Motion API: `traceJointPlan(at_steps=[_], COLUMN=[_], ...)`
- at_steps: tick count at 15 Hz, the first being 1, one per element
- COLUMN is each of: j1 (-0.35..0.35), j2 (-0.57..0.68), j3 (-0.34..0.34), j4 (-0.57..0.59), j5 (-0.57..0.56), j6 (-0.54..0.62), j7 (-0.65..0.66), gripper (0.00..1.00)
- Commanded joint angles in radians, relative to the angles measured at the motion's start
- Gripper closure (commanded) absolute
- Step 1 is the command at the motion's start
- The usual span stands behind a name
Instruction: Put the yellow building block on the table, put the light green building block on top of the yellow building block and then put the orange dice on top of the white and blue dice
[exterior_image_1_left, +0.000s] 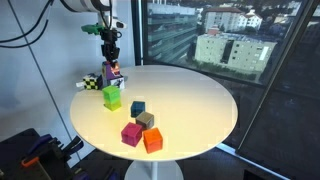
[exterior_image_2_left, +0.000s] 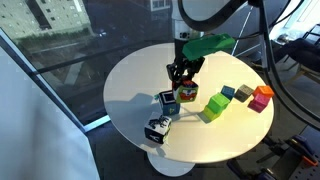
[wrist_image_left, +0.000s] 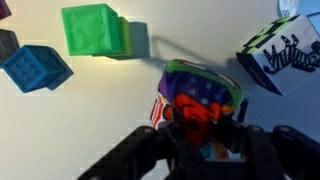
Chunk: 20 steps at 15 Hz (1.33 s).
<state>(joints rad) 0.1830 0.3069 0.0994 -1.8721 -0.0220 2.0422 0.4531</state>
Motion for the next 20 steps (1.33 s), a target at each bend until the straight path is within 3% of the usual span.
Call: traceJointPlan(at_steps=[1, 20], j1=[0.012, 0.043], j2=[0.052, 0.191], j3=[-0.014, -0.021], j4=[0.089, 0.237], j5=[0.006, 0.027], j6=[-0.052, -0.051], j7=[0.027, 0.035], gripper=[0.9, 0.9])
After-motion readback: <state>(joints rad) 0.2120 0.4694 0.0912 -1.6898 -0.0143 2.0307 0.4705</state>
